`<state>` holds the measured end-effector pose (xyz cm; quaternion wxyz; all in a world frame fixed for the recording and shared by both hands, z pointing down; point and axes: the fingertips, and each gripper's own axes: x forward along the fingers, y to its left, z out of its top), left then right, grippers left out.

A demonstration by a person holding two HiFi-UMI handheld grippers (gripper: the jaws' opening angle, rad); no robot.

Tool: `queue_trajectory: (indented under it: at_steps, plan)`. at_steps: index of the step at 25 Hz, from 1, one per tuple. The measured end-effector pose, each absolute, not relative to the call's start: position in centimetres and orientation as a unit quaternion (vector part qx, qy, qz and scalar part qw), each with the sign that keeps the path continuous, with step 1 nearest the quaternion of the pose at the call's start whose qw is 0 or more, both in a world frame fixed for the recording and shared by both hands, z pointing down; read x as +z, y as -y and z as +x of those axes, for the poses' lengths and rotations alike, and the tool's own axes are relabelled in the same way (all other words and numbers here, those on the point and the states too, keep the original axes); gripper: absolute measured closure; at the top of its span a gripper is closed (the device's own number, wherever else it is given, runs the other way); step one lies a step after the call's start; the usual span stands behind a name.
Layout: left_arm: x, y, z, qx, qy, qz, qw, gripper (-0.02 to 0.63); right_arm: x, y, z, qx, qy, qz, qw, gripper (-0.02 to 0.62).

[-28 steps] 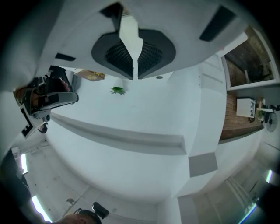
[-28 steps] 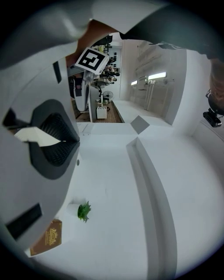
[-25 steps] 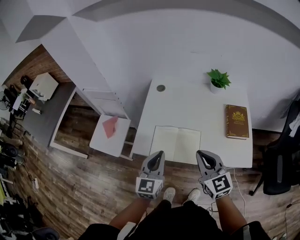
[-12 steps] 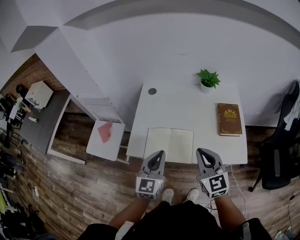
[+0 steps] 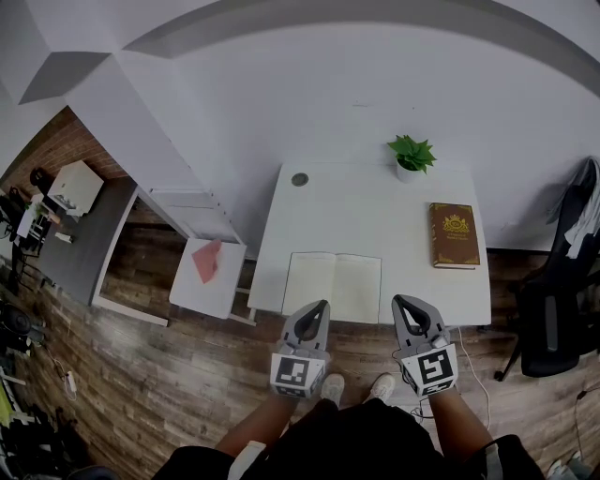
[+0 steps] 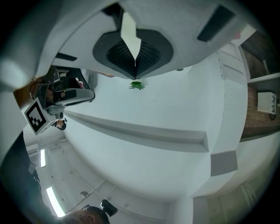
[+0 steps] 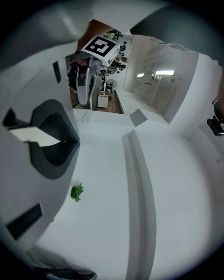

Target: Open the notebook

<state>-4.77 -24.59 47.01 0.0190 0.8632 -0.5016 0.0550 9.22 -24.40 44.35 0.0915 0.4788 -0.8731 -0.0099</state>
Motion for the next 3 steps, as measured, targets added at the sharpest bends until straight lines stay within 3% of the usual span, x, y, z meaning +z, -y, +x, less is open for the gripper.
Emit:
queue_trajectory:
  at_steps: [3]
  plan:
    - [47.17, 24.71, -4.62, 0.057, 0.5, 0.864, 0.017, 0.6, 44.46, 24.41, 9.58, -0.008, 0.871, 0.483, 0.088, 0.594]
